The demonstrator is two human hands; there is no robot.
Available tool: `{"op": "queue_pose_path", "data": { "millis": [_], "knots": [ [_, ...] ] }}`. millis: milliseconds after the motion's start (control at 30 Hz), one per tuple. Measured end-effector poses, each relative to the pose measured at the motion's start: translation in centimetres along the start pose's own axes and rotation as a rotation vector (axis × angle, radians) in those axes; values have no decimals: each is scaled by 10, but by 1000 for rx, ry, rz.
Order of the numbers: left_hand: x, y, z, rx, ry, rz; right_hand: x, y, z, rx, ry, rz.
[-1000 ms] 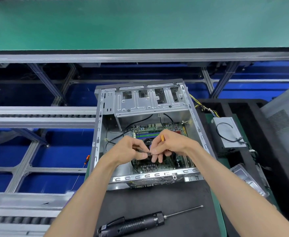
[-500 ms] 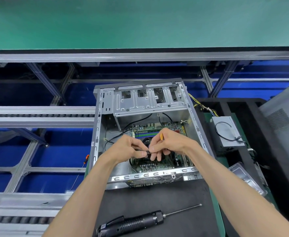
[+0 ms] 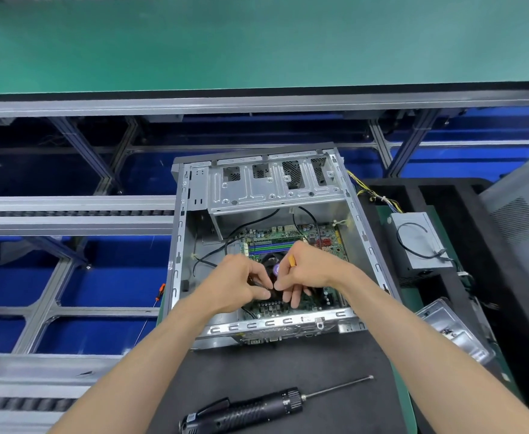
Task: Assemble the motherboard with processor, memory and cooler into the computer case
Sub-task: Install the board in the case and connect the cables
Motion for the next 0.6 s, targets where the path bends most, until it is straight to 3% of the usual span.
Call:
{"op": "queue_pose_path", "data": {
  "millis": [167,333,600],
  "knots": [
    [-1,1,-2,252,110,-29,7,-3,2,-54,-194,38],
    [0,0,-5,429,151,9,13,-6,1,-219,-268,57],
    [5,11,-9,391,174,46,21,-3,-1,-479,-292,148]
  ]
}}
Point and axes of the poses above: each hand's wrist, its own x-axis towards the middle knuckle, its own z-axis out of the back of the hand, y = z × x, the point moved 1 cm from there along x, towards the middle knuckle, and after that the axes turned 6 degrees about z, right-handed, at the moved point
